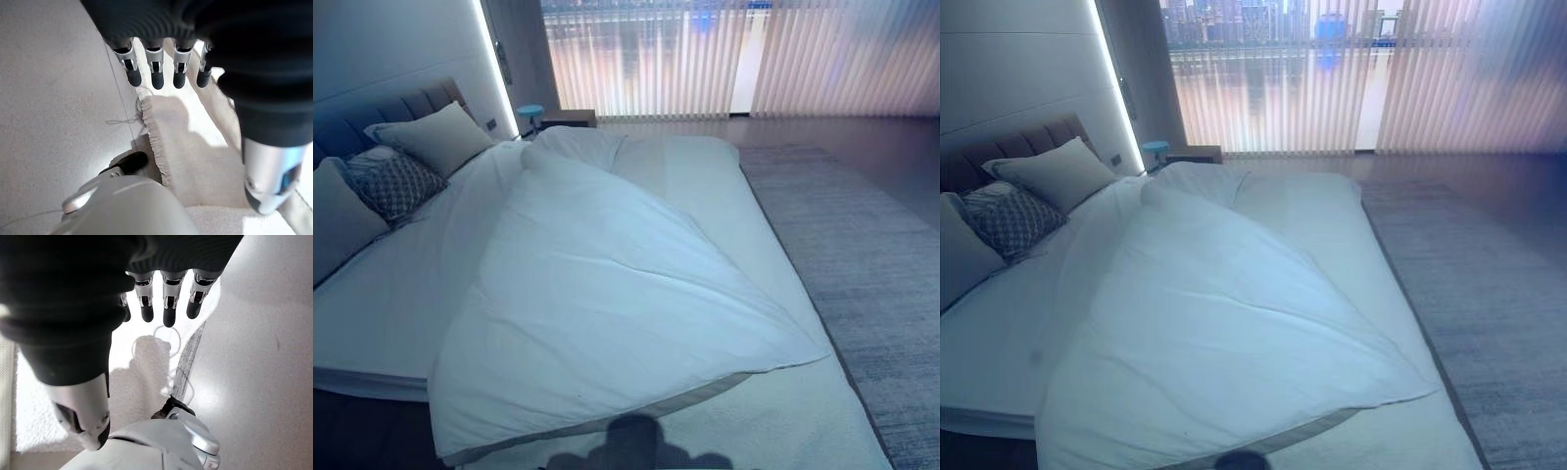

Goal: Make the bed

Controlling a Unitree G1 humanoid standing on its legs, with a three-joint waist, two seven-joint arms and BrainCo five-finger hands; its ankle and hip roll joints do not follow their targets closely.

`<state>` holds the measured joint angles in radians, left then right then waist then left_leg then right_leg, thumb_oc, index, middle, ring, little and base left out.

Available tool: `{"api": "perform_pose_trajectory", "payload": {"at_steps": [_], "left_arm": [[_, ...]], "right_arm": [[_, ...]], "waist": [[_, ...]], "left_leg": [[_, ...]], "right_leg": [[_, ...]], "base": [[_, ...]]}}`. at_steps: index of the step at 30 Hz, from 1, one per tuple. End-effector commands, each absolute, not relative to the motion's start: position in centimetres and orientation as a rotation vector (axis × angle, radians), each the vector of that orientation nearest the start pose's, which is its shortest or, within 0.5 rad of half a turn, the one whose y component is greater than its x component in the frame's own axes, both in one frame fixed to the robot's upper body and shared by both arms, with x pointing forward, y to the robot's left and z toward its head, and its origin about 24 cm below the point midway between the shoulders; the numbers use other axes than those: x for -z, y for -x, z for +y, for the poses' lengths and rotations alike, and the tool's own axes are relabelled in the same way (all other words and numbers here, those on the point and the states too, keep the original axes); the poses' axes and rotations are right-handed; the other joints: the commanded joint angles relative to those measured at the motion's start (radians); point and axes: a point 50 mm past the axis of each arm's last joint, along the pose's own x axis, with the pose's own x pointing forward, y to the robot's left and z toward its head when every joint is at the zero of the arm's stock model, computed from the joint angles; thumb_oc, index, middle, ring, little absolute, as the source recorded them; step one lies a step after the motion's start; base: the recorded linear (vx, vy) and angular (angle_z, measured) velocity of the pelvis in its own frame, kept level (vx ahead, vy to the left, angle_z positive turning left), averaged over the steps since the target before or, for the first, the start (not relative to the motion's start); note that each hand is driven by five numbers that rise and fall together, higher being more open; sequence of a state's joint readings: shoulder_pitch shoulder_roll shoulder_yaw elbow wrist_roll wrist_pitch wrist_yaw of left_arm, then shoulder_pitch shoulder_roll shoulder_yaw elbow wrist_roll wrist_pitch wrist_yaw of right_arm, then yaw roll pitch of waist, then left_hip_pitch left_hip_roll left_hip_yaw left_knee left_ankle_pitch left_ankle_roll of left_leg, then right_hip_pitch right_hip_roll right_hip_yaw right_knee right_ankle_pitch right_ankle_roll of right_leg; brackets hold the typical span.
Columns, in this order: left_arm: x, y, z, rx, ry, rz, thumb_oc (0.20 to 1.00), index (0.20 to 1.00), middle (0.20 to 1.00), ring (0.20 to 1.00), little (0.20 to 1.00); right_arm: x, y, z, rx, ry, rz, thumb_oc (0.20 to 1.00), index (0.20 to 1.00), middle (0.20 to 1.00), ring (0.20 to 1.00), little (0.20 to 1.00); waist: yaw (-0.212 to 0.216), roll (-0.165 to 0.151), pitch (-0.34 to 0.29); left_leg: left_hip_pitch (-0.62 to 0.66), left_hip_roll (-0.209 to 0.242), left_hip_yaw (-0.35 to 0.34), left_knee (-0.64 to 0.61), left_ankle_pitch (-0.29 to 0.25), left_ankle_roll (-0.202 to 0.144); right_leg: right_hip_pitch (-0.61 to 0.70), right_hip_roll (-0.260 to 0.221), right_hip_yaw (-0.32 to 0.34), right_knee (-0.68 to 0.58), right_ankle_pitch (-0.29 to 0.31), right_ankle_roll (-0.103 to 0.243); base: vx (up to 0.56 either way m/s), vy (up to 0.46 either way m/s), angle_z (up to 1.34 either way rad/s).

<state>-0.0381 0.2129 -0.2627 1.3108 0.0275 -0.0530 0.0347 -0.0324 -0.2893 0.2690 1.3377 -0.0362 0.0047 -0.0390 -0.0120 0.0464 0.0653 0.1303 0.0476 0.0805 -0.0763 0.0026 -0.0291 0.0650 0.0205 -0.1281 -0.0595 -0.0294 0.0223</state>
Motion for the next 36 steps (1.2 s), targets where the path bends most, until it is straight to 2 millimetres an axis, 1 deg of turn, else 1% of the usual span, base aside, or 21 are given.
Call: {"api": "perform_pose_trajectory", "payload": {"at_steps": [1,9,24,33,36], "left_arm": [[16.19,-10.69,21.91,0.105,-0.426,1.194,1.000,1.000,1.000,1.000,1.000],[16.34,-10.10,21.96,0.085,-0.401,1.217,1.000,1.000,1.000,1.000,1.000],[16.40,-9.98,21.85,0.083,-0.405,1.221,1.000,1.000,1.000,1.000,1.000],[16.29,-10.30,21.99,0.081,-0.416,1.210,1.000,1.000,1.000,1.000,1.000],[16.20,-10.54,22.10,0.068,-0.409,1.203,1.000,1.000,1.000,1.000,1.000]], "right_arm": [[15.88,-9.56,-24.83,-0.041,0.490,1.289,1.000,1.000,1.000,1.000,1.000],[15.92,-9.52,-24.72,-0.046,0.489,1.290,1.000,1.000,1.000,1.000,1.000],[16.00,-9.33,-24.62,-0.048,0.491,1.298,1.000,1.000,1.000,1.000,1.000],[15.91,-9.56,-24.74,-0.037,0.490,1.290,1.000,1.000,1.000,1.000,1.000],[15.81,-9.95,-24.75,0.002,0.446,1.276,1.000,1.000,1.000,1.000,1.000]], "waist": [[-0.005,-0.062,0.003],[-0.004,-0.061,0.002],[-0.003,-0.063,0.003],[-0.001,-0.068,0.011],[-0.001,-0.068,0.019]], "left_leg": [[0.012,-0.076,0.013,-0.011,-0.017,-0.001],[0.014,-0.079,0.013,-0.011,-0.020,0.001],[0.014,-0.078,0.010,-0.011,-0.025,0.001],[0.009,-0.078,0.007,-0.011,-0.023,0.000],[0.000,-0.078,0.005,-0.011,-0.020,0.000]], "right_leg": [[0.052,-0.039,0.039,-0.028,0.066,0.076],[0.055,-0.040,0.038,-0.028,0.065,0.076],[0.059,-0.043,0.032,-0.028,0.059,0.078],[0.056,-0.042,0.025,-0.028,0.059,0.079],[0.048,-0.042,0.023,-0.028,0.061,0.079]], "base": [[0.00,0.000,0.00],[0.00,0.000,0.00],[0.00,0.000,0.00],[0.00,0.000,0.00],[0.00,0.000,0.00]]}}
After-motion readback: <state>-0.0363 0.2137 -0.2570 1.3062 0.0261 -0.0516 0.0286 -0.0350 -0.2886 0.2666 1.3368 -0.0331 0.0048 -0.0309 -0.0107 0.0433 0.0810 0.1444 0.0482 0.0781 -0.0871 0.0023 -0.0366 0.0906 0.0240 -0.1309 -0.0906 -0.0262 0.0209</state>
